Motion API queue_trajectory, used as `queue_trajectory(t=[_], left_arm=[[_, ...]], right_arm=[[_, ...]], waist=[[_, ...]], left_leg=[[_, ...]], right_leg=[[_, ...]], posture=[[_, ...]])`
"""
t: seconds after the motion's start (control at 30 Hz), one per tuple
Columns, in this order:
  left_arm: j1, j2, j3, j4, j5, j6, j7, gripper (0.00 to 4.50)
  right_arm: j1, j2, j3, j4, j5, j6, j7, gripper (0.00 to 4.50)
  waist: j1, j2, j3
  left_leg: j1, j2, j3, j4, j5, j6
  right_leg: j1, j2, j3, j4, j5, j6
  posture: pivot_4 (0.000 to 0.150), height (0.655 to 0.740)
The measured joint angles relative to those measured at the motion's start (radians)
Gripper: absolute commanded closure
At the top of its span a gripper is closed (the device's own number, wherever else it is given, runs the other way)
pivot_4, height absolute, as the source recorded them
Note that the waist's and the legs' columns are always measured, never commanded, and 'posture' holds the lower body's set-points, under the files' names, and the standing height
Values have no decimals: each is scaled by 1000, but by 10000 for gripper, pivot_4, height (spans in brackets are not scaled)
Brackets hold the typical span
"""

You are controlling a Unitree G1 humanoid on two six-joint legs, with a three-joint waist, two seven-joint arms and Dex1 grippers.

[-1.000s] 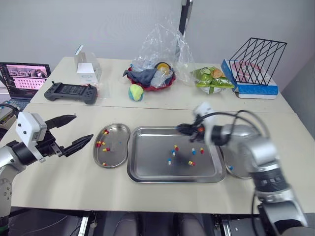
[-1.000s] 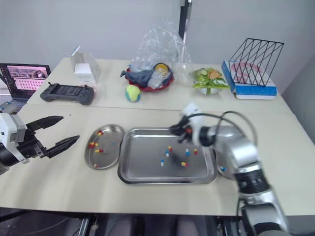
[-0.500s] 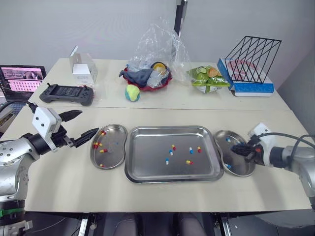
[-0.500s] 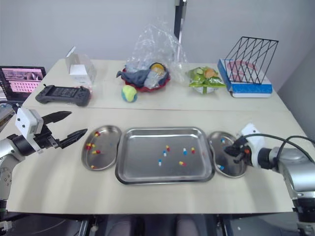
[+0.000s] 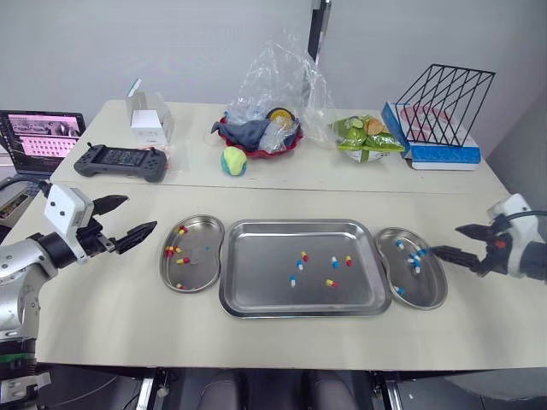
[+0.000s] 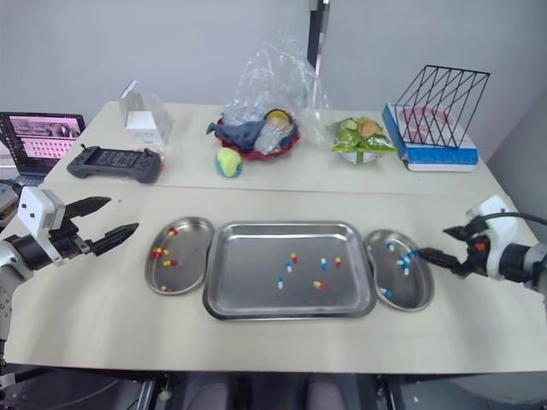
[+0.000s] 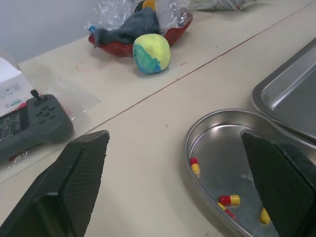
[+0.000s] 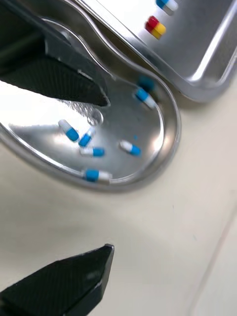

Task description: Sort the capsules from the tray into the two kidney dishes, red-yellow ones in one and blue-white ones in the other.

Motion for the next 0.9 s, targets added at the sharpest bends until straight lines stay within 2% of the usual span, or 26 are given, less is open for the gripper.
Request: queue_trajectory(t=[0.13, 0.27, 0.57, 0.9], left_arm=[[5, 29, 54, 145, 15, -55, 6, 0], [21, 34, 69, 232, 41, -93, 23, 0], [9, 34, 85, 238, 32, -102, 15, 0], [18, 34, 85, 224, 32, -83, -19, 0]], right_arm=[[-42, -3, -96, 208, 5, -101, 6, 99], [-56, 2, -147, 326, 6, -179, -16, 99], [-57, 40, -154, 322, 23, -227, -22, 99], [-54, 40, -154, 254, 59, -191, -15, 99]], waist=[[-3, 0, 0], [-4, 0, 0], [-5, 0, 0], [-4, 0, 0]], left_leg=[[0, 0, 1, 0, 0, 0], [0, 1, 2, 0, 0, 0], [0, 1, 1, 0, 0, 0], [0, 1, 1, 0, 0, 0]], right_leg=[[0, 0, 0, 0, 0, 0], [0, -1, 0, 0, 0, 0], [0, -2, 0, 1, 0, 0], [0, -2, 0, 1, 0, 0]], posture=[[1500, 7204], [1500, 7204], [1500, 7204], [1500, 7204]])
